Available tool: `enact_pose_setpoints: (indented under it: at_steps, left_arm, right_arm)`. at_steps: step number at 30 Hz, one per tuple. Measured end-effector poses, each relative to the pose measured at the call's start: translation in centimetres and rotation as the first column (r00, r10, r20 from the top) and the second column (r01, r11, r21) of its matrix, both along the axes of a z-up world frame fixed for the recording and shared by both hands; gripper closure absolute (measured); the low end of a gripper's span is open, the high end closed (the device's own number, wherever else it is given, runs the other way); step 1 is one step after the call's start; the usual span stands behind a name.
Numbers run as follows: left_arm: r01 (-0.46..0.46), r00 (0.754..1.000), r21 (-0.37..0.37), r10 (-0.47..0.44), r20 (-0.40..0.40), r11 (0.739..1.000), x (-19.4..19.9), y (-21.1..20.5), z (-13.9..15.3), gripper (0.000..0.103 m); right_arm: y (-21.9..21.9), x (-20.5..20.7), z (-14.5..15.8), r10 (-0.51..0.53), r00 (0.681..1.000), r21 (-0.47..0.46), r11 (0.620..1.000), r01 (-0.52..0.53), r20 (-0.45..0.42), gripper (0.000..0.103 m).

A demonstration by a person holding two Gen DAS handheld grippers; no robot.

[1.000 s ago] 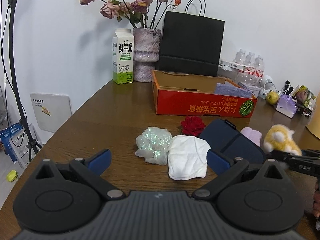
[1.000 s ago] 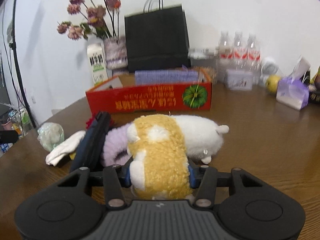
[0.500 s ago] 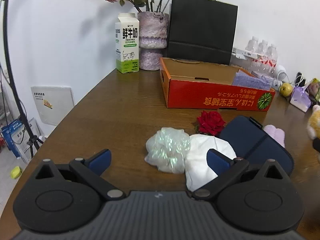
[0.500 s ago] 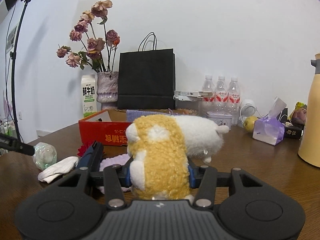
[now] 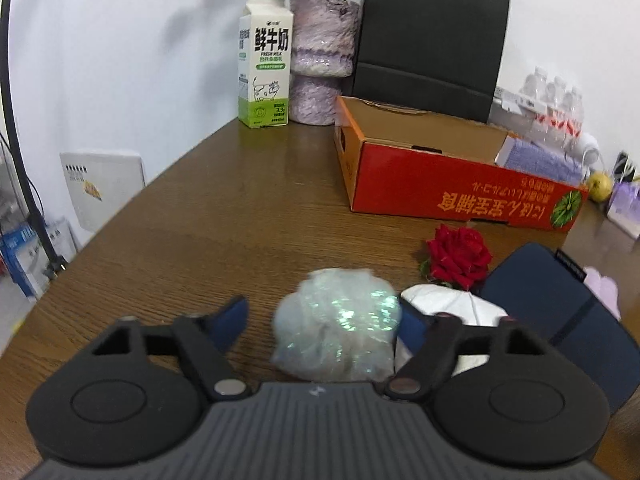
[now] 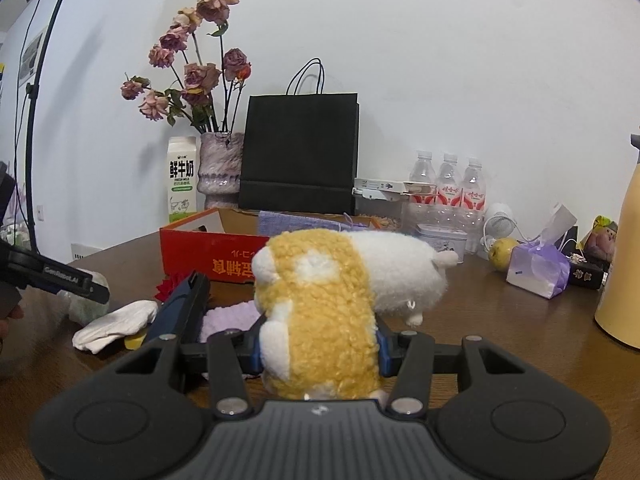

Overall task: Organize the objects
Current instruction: 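Grasp the iridescent plastic bag with the left gripper while the right holds the plush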

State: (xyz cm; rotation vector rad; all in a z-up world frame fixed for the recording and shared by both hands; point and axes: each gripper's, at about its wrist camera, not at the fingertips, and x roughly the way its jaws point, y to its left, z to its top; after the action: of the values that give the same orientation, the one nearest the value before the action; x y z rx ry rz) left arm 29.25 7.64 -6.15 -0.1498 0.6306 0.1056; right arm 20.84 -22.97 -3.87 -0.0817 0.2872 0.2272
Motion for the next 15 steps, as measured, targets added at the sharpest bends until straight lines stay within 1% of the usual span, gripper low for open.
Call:
enact_pose_setpoints:
  at_steps: [1,3,5,9,12,15]
  left_arm:
    - [-0.006,1.000,-0.014,0.006,-0.001,1.000,0.0,0.3,-0.1,0.046]
    - [-0.020,1.000,-0.019,0.020,0.005,1.000,-0.2,0.6,-0.2,0.056]
    - [-0.023,0.999,-0.010,0.023,0.026,1.000,-0.7,0.6,0.0,0.059]
    - [-0.030,0.995,0.052,0.025,0.093,0.998,-1.8,-0.2,0.6,0.061]
    - [-0.074,0.988,0.101,0.059,0.146,0.992,-3.0,-0.8,1.0,0.061]
    - [-0.102,0.980,0.120,0.079,0.182,0.987,-3.9,-1.3,1.3,0.061]
  right_arm:
    - [0.0,0.0,0.0,0.001,1.000,-0.001,1.000,-0.001,0.001,0.056]
    - [0.1,0.0,0.0,0.005,1.000,-0.001,1.000,-0.005,0.002,0.056]
    - [0.1,-0.1,0.0,0.005,1.000,-0.002,1.000,-0.005,0.006,0.056]
    - [0.1,-0.1,0.0,0.003,1.000,0.000,1.000,-0.003,0.013,0.056]
    - [0.0,-0.3,0.1,0.002,1.000,0.003,1.000,-0.002,0.020,0.056]
    - [0.0,-0.4,0.1,0.006,1.000,0.000,1.000,-0.007,0.028,0.056]
